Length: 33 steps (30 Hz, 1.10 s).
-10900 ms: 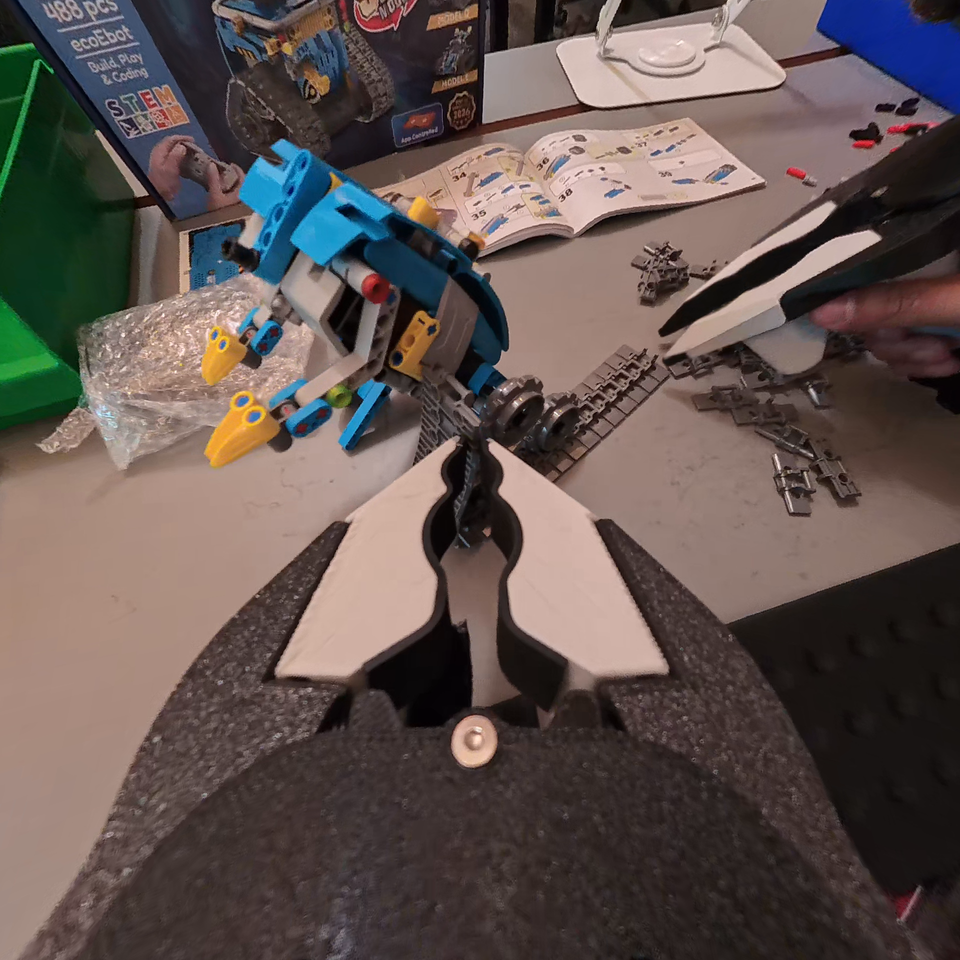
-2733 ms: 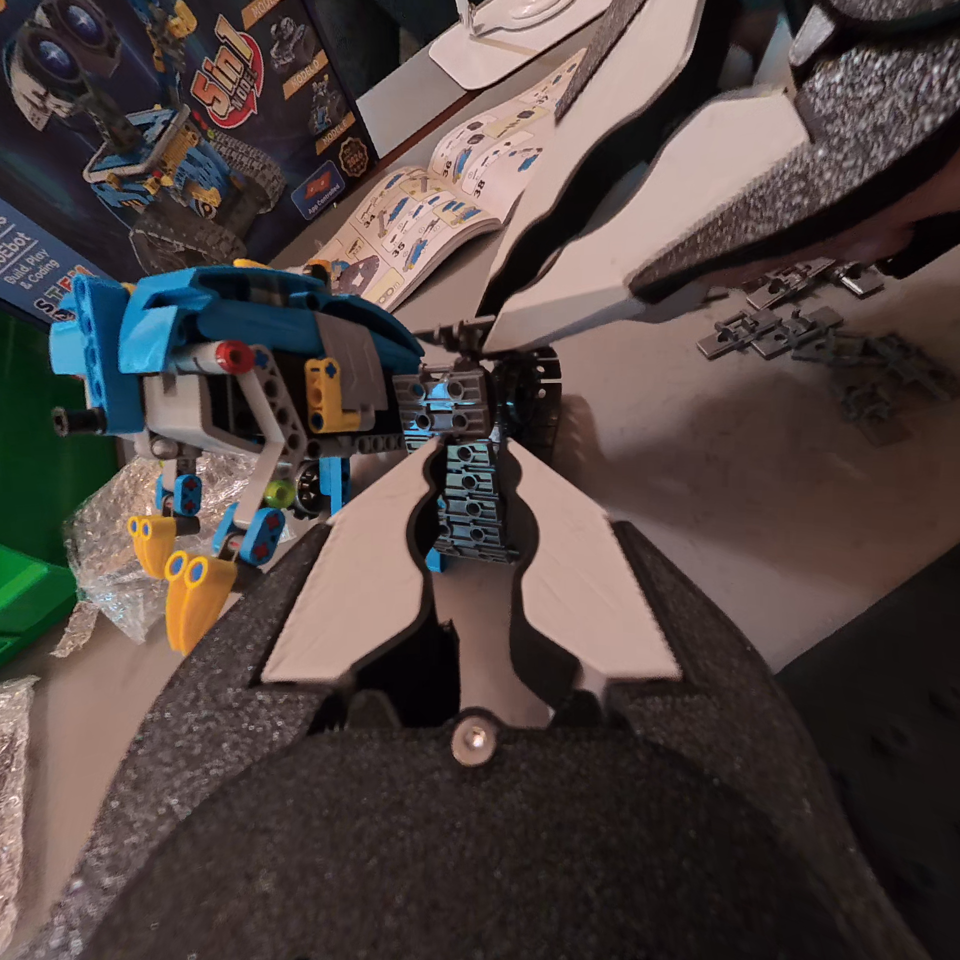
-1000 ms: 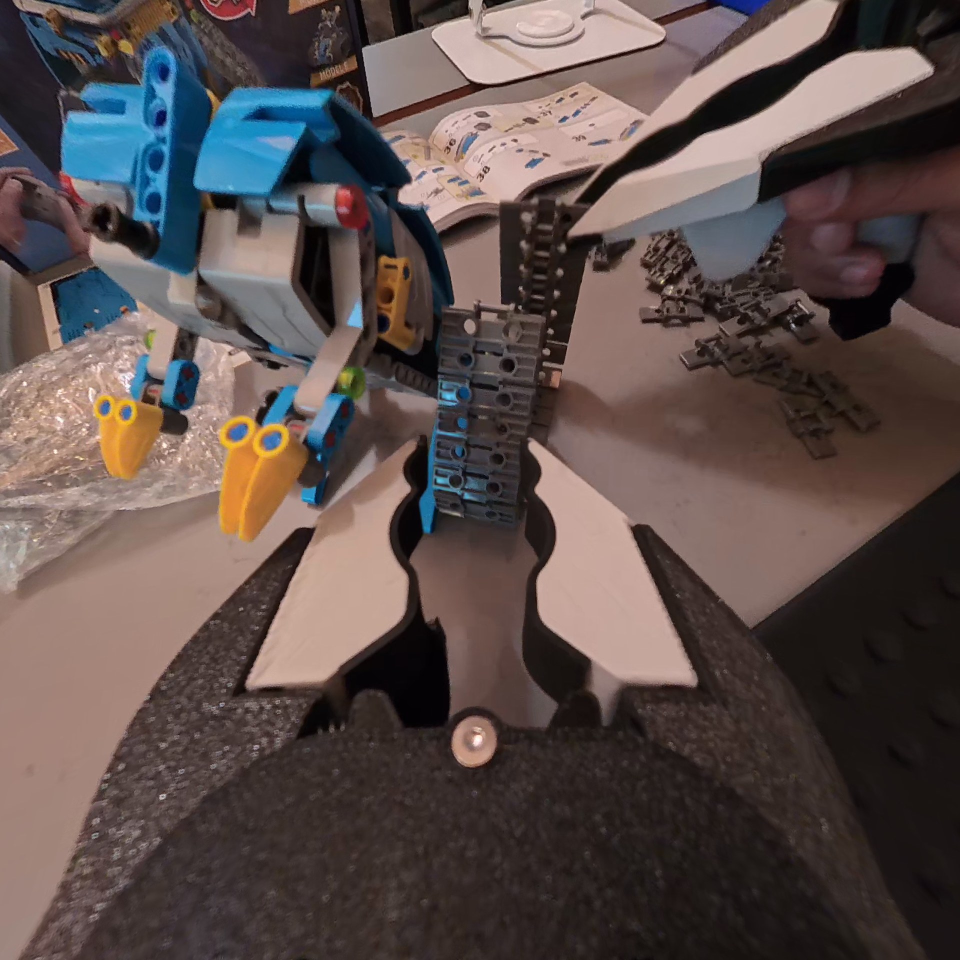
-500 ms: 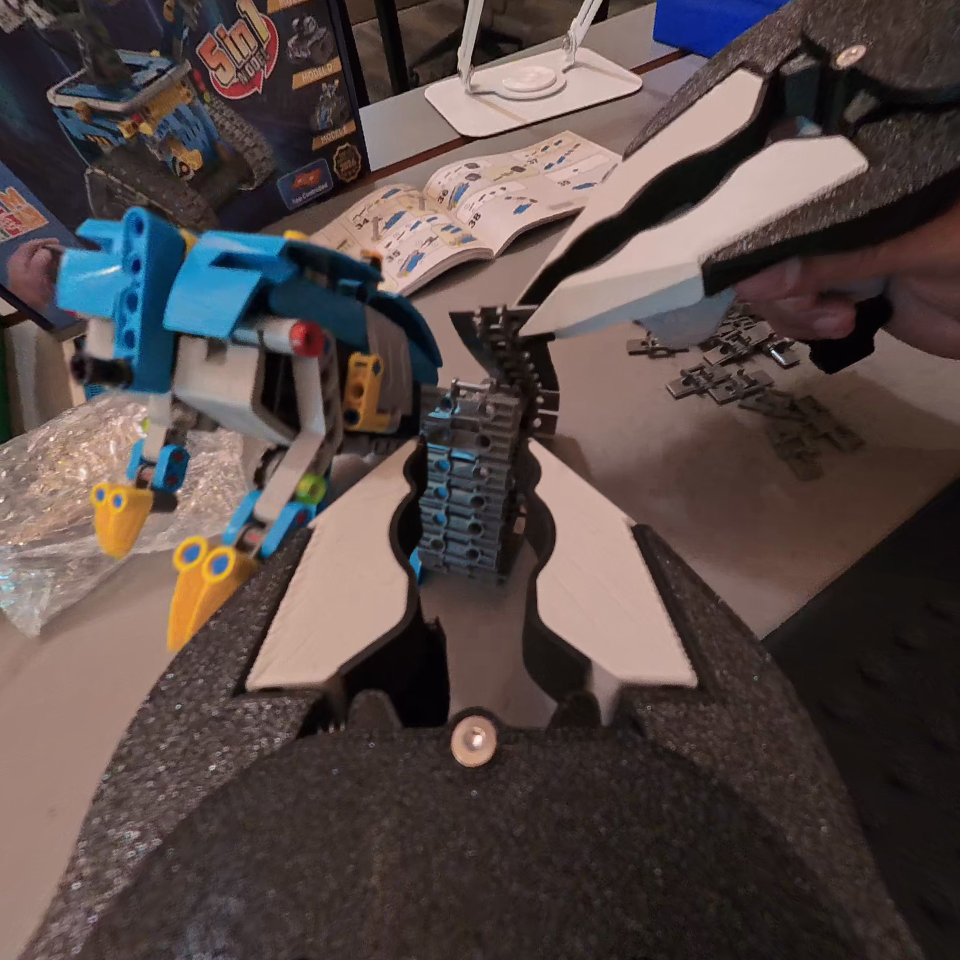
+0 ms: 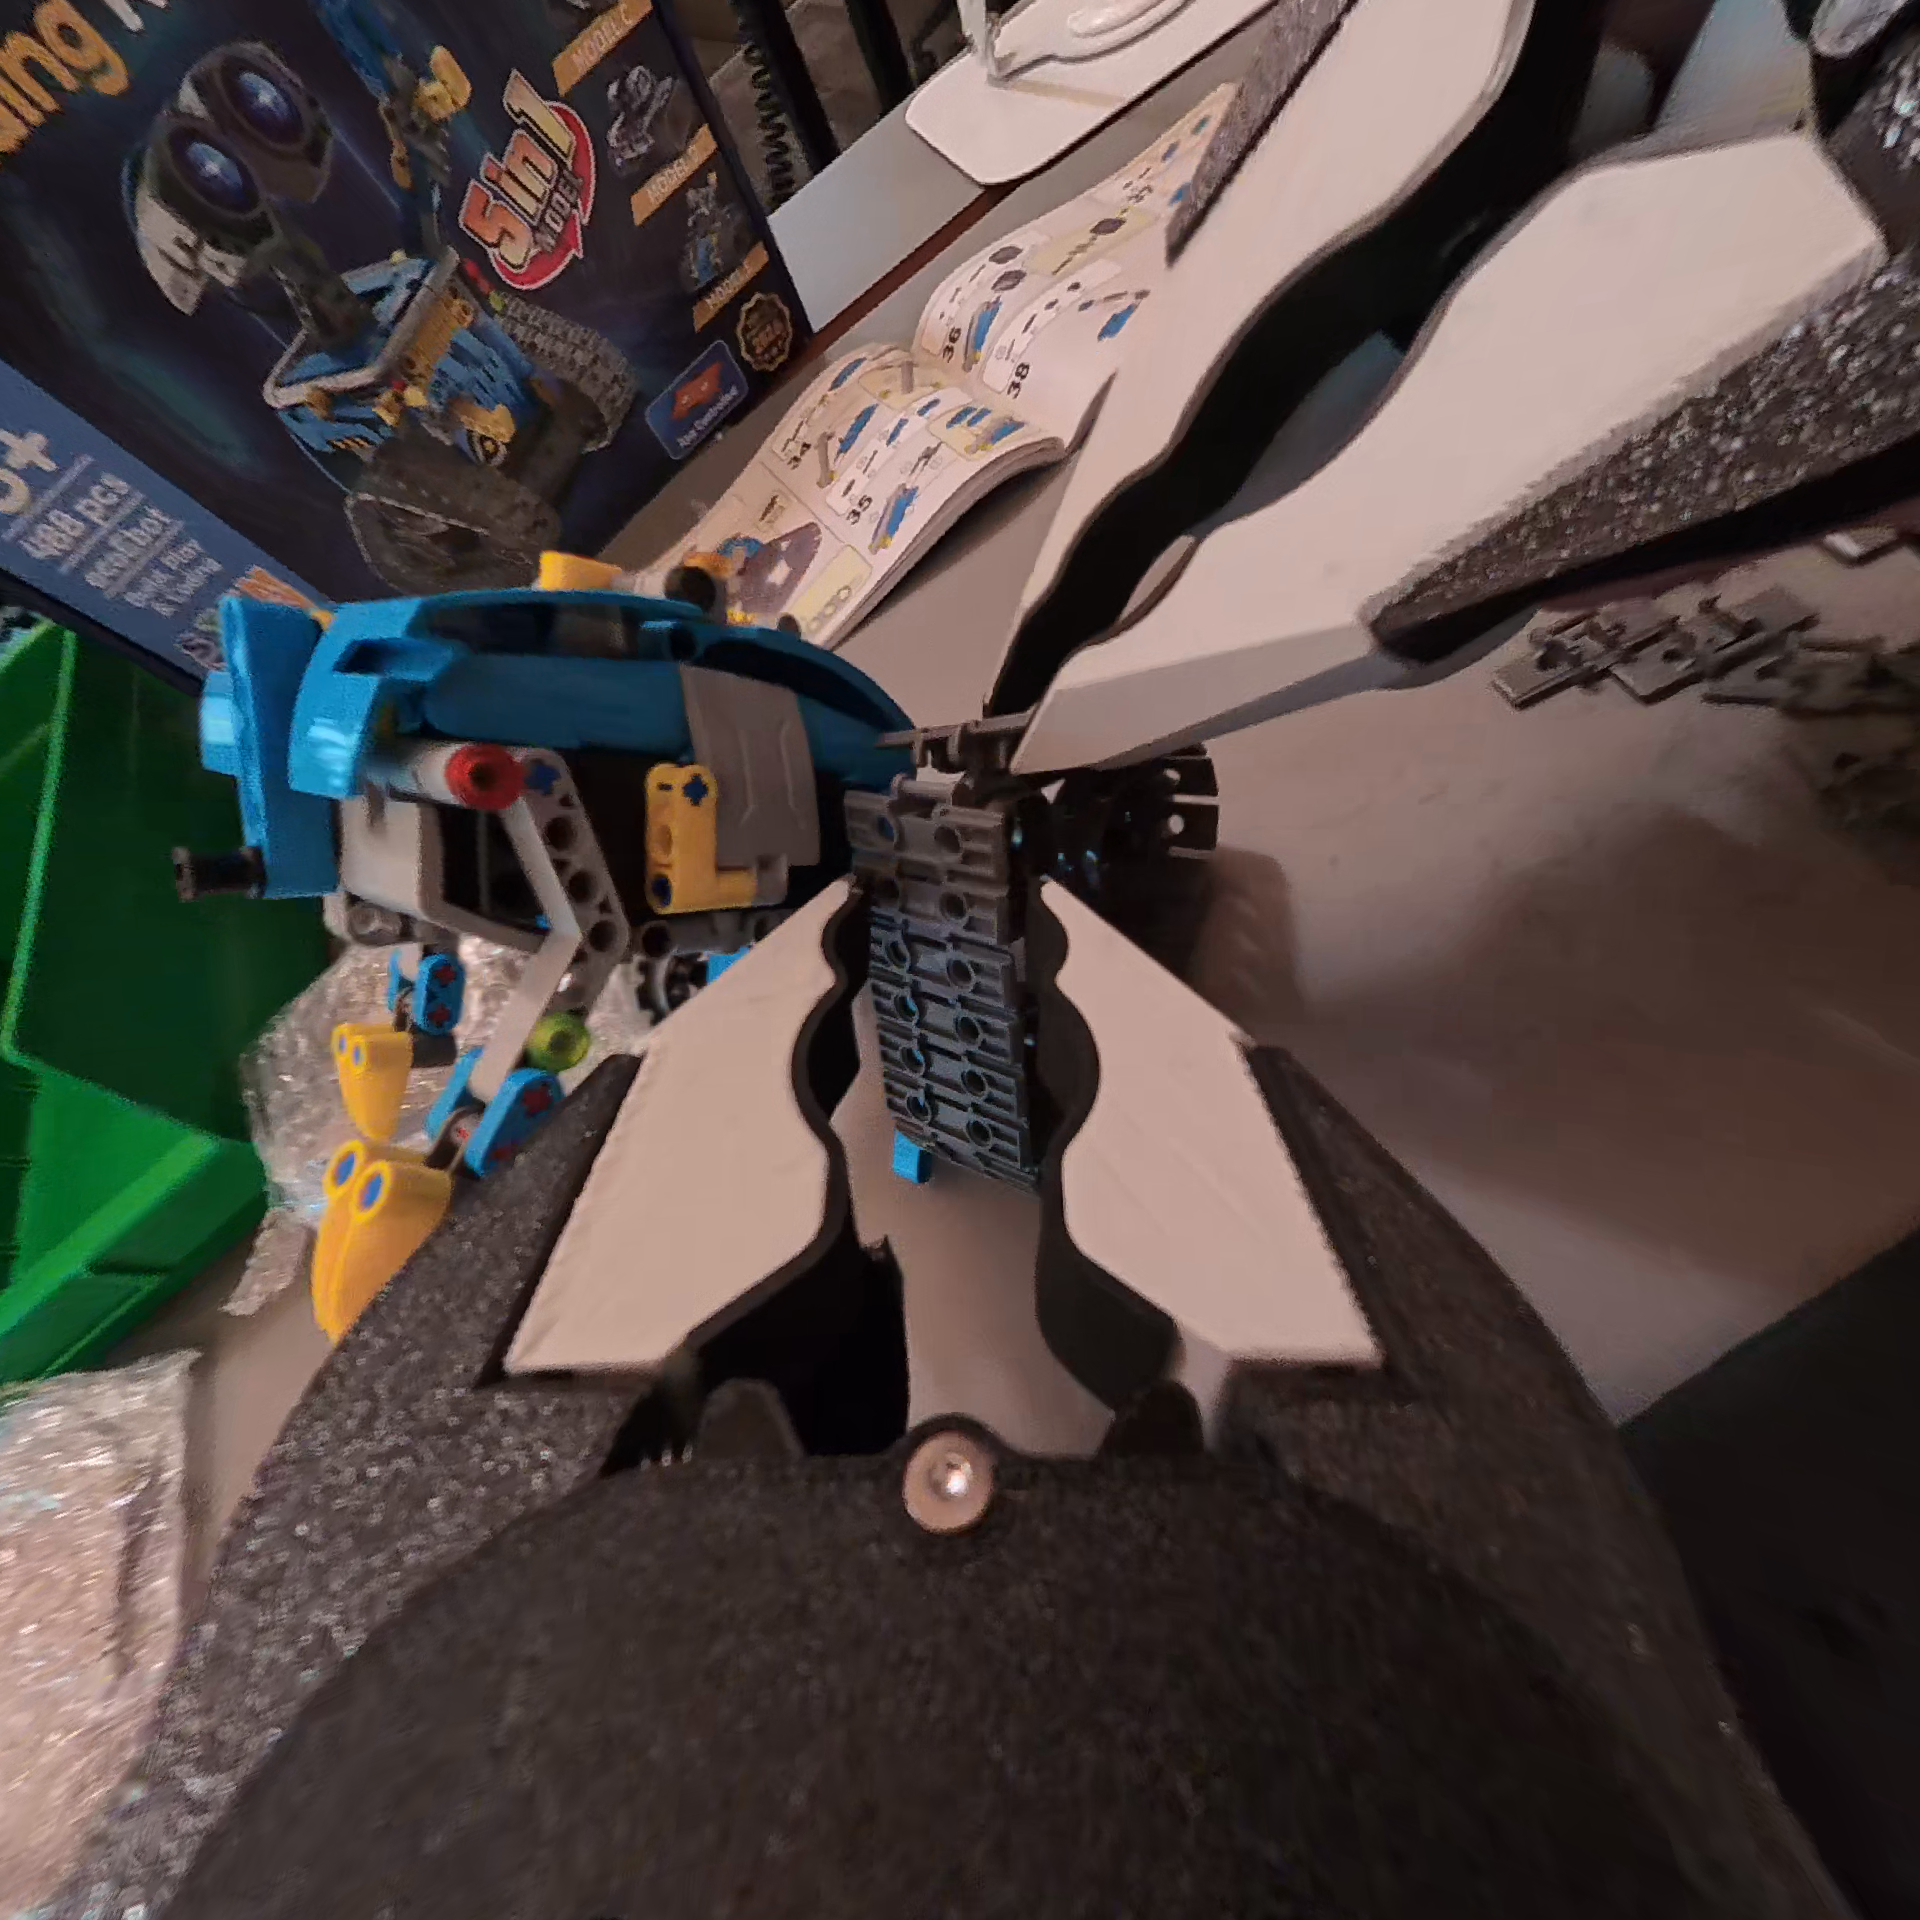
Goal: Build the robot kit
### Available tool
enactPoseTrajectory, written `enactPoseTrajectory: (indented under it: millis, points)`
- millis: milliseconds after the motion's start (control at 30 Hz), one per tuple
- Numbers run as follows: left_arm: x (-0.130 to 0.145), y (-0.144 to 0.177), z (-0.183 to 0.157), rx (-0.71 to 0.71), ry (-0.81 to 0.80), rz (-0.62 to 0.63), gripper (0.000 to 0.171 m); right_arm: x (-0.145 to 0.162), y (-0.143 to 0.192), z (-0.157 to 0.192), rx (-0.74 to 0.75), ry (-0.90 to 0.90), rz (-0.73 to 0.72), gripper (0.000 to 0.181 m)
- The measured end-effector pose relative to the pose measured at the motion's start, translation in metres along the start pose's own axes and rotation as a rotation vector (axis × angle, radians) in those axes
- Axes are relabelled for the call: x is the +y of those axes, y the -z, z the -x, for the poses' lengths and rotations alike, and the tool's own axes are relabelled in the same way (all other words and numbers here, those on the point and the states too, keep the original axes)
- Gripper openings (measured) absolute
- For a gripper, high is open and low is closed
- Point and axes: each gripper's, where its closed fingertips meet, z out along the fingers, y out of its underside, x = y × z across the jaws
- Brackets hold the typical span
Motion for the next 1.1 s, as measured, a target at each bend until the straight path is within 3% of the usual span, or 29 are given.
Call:
enactPoseTrajectory:
  millis: [267,433,700,833,1100]
  points:
    - [0.0033,-0.0041,0.0041,-0.127,-0.109,0.036,0.023,0.0011,-0.0058,0.0028,0.113,0.076,-0.010,0.005]
    - [0.0018,-0.0066,0.0021,-0.183,-0.131,0.062,0.022,0.0025,-0.0065,0.0041,0.185,0.240,0.005,0.005]
    - [-0.0010,-0.0040,-0.0008,-0.217,-0.166,0.022,0.025,0.0013,-0.0046,-0.0010,0.095,0.012,-0.062,0.006]
    - [-0.0014,-0.0034,0.0023,-0.214,-0.195,0.008,0.018,0.0016,-0.0026,-0.0017,0.065,-0.063,-0.096,0.006]
    - [-0.0044,-0.0097,0.0026,-0.187,-0.488,0.101,0.015,0.0026,-0.0005,-0.0037,0.070,-0.235,-0.156,0.005]
